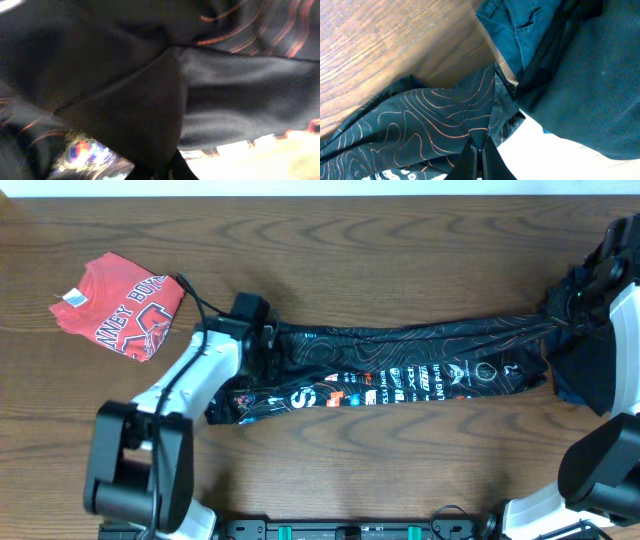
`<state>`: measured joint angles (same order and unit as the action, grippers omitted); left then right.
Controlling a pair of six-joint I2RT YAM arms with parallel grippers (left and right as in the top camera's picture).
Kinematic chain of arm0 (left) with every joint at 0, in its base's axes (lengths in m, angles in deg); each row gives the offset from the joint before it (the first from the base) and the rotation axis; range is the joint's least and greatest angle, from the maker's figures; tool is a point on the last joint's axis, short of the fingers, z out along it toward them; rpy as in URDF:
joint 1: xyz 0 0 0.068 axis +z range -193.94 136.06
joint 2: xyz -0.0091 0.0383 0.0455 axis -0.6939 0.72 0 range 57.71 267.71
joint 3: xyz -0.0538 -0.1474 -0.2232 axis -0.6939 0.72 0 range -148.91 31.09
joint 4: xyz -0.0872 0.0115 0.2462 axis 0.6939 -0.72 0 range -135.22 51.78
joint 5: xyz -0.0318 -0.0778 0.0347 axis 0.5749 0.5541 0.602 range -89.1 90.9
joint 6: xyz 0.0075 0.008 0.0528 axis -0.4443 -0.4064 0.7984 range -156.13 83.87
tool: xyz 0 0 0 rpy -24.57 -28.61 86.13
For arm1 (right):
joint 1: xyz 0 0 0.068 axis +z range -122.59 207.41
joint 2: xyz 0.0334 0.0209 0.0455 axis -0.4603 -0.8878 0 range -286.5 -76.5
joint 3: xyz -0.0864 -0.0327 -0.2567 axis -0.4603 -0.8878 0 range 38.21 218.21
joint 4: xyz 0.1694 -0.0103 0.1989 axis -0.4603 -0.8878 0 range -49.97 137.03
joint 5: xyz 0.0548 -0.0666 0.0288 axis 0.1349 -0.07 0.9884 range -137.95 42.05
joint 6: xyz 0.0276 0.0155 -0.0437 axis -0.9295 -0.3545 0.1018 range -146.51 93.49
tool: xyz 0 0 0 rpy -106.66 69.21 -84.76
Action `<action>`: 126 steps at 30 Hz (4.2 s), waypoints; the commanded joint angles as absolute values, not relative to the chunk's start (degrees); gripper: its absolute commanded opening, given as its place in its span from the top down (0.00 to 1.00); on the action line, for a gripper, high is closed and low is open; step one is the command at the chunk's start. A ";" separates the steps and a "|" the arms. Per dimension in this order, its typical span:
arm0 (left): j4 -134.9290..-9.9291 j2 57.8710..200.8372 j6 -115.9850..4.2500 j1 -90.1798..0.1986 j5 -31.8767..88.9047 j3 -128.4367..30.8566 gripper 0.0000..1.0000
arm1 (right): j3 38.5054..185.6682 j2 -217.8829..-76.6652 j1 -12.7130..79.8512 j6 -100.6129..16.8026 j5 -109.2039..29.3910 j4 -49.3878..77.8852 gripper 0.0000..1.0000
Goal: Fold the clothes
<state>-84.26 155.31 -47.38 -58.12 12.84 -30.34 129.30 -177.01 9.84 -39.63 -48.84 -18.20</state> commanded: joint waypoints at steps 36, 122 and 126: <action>-93.95 114.87 -45.91 -42.62 10.77 -67.94 0.94 | 159.99 -156.53 4.23 -35.61 -45.27 -27.60 0.99; -90.78 134.85 -52.21 -45.22 24.27 -20.51 0.94 | 119.11 -180.66 6.81 -39.81 -54.89 -22.68 0.99; -83.22 134.87 -57.23 -44.50 24.34 -20.51 0.94 | 119.11 -180.66 6.81 -39.79 -54.19 -17.80 0.99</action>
